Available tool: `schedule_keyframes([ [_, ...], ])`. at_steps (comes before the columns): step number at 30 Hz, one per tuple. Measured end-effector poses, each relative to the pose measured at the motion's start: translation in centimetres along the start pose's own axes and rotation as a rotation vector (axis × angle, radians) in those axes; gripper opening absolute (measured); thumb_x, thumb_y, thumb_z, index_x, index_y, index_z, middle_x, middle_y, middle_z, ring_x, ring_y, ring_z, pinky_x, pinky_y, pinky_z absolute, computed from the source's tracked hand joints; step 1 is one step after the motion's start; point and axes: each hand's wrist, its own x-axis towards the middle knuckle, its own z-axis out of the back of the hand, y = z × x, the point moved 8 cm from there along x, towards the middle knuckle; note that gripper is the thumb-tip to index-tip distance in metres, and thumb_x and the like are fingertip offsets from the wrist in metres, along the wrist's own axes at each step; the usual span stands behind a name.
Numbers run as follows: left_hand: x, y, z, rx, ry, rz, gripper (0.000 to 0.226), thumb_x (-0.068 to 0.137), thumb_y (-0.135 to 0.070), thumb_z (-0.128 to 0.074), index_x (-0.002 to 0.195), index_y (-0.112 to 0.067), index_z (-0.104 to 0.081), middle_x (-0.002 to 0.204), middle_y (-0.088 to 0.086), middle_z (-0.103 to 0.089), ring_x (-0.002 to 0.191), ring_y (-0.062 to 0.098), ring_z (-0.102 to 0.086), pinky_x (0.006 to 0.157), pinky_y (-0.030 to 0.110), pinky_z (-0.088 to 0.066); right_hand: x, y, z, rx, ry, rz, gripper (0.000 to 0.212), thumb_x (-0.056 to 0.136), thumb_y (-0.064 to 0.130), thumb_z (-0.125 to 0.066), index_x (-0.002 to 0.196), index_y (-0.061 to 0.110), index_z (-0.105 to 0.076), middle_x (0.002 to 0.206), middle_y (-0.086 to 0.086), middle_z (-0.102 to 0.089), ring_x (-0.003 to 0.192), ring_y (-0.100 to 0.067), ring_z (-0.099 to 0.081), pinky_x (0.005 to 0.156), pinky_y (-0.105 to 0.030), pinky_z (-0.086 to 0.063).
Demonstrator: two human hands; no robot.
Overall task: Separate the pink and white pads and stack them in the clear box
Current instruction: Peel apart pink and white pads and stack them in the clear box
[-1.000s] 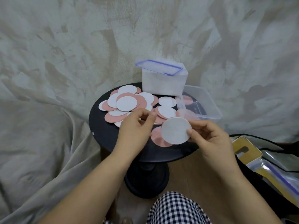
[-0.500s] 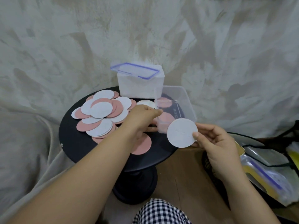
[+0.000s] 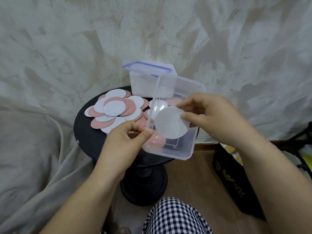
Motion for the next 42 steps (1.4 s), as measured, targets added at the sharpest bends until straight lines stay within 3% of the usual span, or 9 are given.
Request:
schedule_keyframes([
  [3,-0.8,0.4,1.4,0.012,-0.022,-0.016,0.014,0.076,-0.03,-0.07,0.067,-0.022,-0.064,0.062,-0.012,-0.063,0.059,0.001,-0.055,0.065,0.032,-0.049,1.9,1.4,-3.5,-0.262,0.19,0.005,0.015,0.085,0.012,-0.064,0.09,0.027,-0.063,0.087,0.007,-0.065,0.082,-0.013,-0.064,0.076,-0.032,-0.057],
  [5,-1.1,0.7,2.0,0.005,-0.028,-0.013,0.014,0.076,-0.029,-0.071,0.067,-0.021,-0.065,0.065,-0.008,-0.065,0.065,0.006,-0.058,0.074,0.04,-0.055,2.8,1.7,-5.2,-0.371,0.269,-0.009,0.015,0.085,0.016,-0.063,0.089,0.03,-0.059,0.083,0.014,-0.06,0.082,-0.012,-0.064,0.079,-0.034,-0.055],
  [11,-1.2,1.4,2.5,-0.06,-0.042,0.011,0.015,0.075,-0.027,-0.073,0.067,-0.018,-0.065,0.068,-0.003,-0.066,0.069,0.014,-0.059,0.081,0.051,-0.053,4.5,1.4,-7.6,-0.376,0.371,-0.084,0.012,0.085,0.011,-0.065,0.088,0.022,-0.062,0.089,-0.003,-0.069,0.078,-0.021,-0.069,0.081,-0.039,-0.056],
  [17,-1.1,1.7,2.6,-0.099,-0.051,0.044,0.015,0.076,-0.026,-0.073,0.07,-0.015,-0.065,0.077,0.01,-0.069,0.082,0.03,-0.065,0.079,0.05,-0.055,5.3,1.3,-9.0,-0.491,0.461,-0.113,0.01,0.086,0.009,-0.062,0.09,0.018,-0.063,0.083,0.004,-0.061,0.064,-0.011,-0.062,0.063,-0.019,-0.052],
  [21,-0.8,1.9,2.3,-0.142,-0.026,0.07,0.018,0.079,-0.024,-0.072,0.075,-0.009,-0.064,0.079,0.013,-0.067,0.075,0.025,-0.065,0.079,0.044,-0.057,6.1,1.1,-9.7,-0.563,0.479,-0.102,0.012,0.086,0.011,-0.063,0.092,0.02,-0.062,0.087,0.003,-0.06,0.074,-0.013,-0.059,0.074,-0.024,-0.052],
  [25,-0.7,2.3,2.4,-0.173,-0.027,0.082,0.018,0.08,-0.023,-0.071,0.077,-0.007,-0.064,0.085,0.015,-0.068,0.086,0.029,-0.066,0.073,0.034,-0.059,6.3,0.8,-10.2,-0.596,0.52,-0.075,0.02,0.088,0.012,-0.06,0.106,0.019,-0.066,0.098,0.002,-0.062,0.077,-0.012,-0.058,0.079,-0.023,-0.051],
  [34,-0.5,2.2,2.0,-0.184,-0.019,0.079,0.016,0.079,-0.023,-0.072,0.076,-0.009,-0.064,0.081,0.013,-0.066,0.08,0.026,-0.065,0.076,0.04,-0.058,6.1,0.1,-10.1,-0.555,0.653,-0.07,0.026,0.09,0.012,-0.059,0.11,0.025,-0.065,0.106,0.005,-0.062,0.094,-0.017,-0.062,0.088,-0.03,-0.054],
  [38,-0.4,2.3,2.1,-0.207,-0.033,0.087,0.017,0.08,-0.024,-0.071,0.076,-0.008,-0.064,0.078,0.009,-0.065,0.082,0.026,-0.065,0.075,0.037,-0.059,5.7,1.4,-9.3,-0.582,0.619,0.014,0.027,0.088,0.017,-0.06,0.114,0.026,-0.063,0.106,0.011,-0.062,0.097,-0.011,-0.059,0.091,-0.026,-0.049],
  [42,0.1,2.9,2.9,-0.287,-0.051,0.125,0.018,0.081,-0.022,-0.069,0.078,-0.005,-0.065,0.074,0.004,-0.063,0.077,0.017,-0.063,0.075,0.035,-0.058,4.0,4.1,-5.2,-0.296,0.294,0.146,0.022,0.088,0.016,-0.061,0.105,0.029,-0.065,0.101,0.017,-0.062,0.096,0.004,-0.057,0.084,-0.006,-0.043],
])
